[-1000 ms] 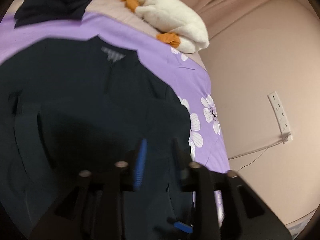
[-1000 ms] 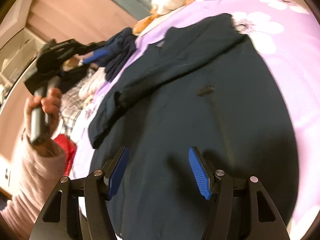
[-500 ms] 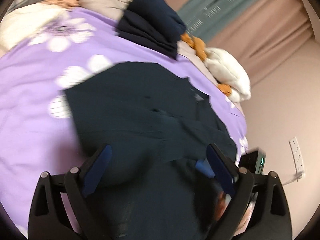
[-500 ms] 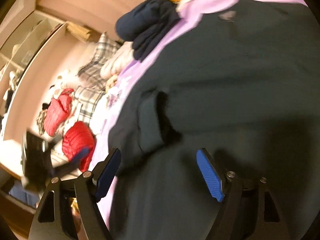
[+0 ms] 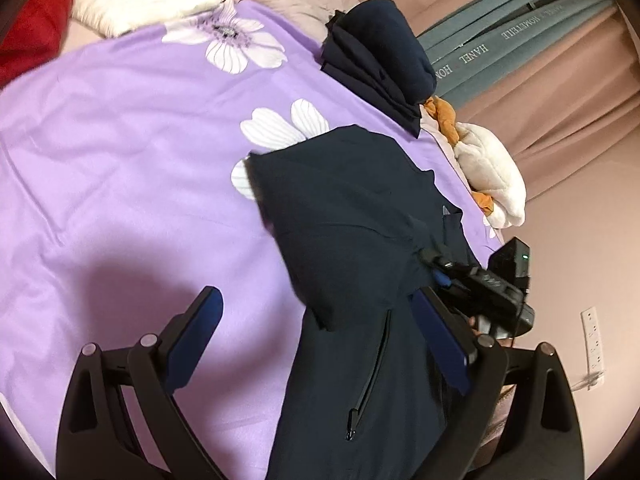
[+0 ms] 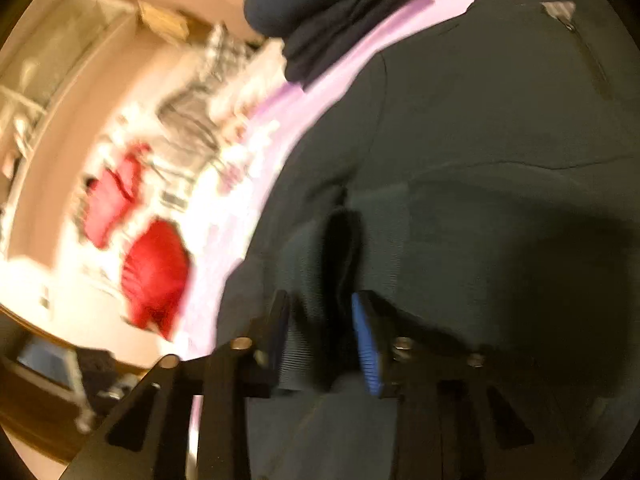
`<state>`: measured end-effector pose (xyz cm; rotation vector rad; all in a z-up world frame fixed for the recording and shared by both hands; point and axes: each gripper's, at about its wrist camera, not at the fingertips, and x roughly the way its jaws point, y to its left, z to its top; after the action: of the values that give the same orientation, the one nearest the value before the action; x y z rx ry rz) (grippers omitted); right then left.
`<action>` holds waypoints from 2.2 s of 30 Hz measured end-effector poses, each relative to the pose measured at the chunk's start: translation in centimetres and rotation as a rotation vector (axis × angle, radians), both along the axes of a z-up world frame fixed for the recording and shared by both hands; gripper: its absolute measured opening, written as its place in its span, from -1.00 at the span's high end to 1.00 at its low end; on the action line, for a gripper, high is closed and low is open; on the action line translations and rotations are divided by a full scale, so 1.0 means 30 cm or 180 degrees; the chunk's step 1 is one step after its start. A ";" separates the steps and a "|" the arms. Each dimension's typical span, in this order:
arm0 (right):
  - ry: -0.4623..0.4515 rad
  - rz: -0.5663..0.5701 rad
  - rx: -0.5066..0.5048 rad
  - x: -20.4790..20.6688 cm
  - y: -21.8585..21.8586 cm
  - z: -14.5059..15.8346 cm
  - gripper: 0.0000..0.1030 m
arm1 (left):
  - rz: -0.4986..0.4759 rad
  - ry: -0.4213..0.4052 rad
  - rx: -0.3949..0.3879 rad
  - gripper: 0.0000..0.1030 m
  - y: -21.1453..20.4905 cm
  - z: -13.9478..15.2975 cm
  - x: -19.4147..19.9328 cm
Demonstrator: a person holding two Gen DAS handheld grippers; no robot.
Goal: Fold large clothes
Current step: 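Grasp the jacket side edge with the right tool and fold it inward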
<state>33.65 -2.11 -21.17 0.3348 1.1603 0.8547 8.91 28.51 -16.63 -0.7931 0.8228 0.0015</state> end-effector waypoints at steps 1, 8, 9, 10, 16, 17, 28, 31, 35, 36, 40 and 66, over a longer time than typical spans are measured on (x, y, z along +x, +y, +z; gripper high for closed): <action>0.0029 -0.0003 -0.0079 0.000 0.006 -0.009 0.35 | 0.0000 0.0003 -0.0023 -0.86 -0.001 -0.006 -0.001; -0.0302 0.0004 0.0045 -0.058 0.017 0.062 0.86 | -0.0027 0.0029 -0.0052 -0.86 0.002 -0.015 -0.015; -0.0430 0.0020 0.0031 -0.076 0.027 0.095 0.87 | -0.0021 0.0018 -0.0054 -0.86 0.003 -0.011 -0.019; -0.0531 0.0024 0.0048 -0.091 0.036 0.128 0.87 | -0.0015 0.0004 -0.0041 -0.86 0.003 -0.006 -0.026; -0.1117 -0.0181 0.0364 -0.106 0.028 0.427 0.87 | 0.0029 -0.0021 -0.0050 -0.86 0.018 0.017 -0.049; -0.1192 -0.0224 0.0403 -0.102 0.030 0.467 0.87 | 0.0028 -0.0031 -0.0044 -0.86 0.018 0.023 -0.052; -0.1725 -0.1510 0.0504 -0.079 -0.467 0.722 0.88 | -0.0393 -0.0075 -0.0114 -0.86 -0.101 0.057 0.092; -0.1519 -0.1866 0.0304 -0.051 -0.585 0.602 0.88 | -0.0499 -0.0093 -0.0417 -0.86 -0.147 0.033 0.200; -0.1064 -0.2368 0.0053 -0.014 -0.752 0.382 0.88 | -0.0533 -0.0094 -0.0818 -0.86 -0.203 -0.017 0.333; -0.0922 -0.2484 -0.0064 -0.011 -0.780 0.322 0.88 | -0.0536 -0.0056 -0.0946 -0.86 -0.221 -0.048 0.386; -0.0399 -0.2580 -0.0352 -0.017 -0.816 0.132 0.88 | -0.0421 0.0085 -0.1052 -0.86 -0.253 -0.132 0.535; -0.0209 -0.2334 0.0078 -0.002 -0.955 0.006 0.38 | -0.0412 0.0471 -0.0184 0.25 -0.165 -0.211 0.704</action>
<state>33.58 -30.75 -20.99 0.6928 0.8658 0.2317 30.02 23.55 -22.95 -0.7996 1.0173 -0.0798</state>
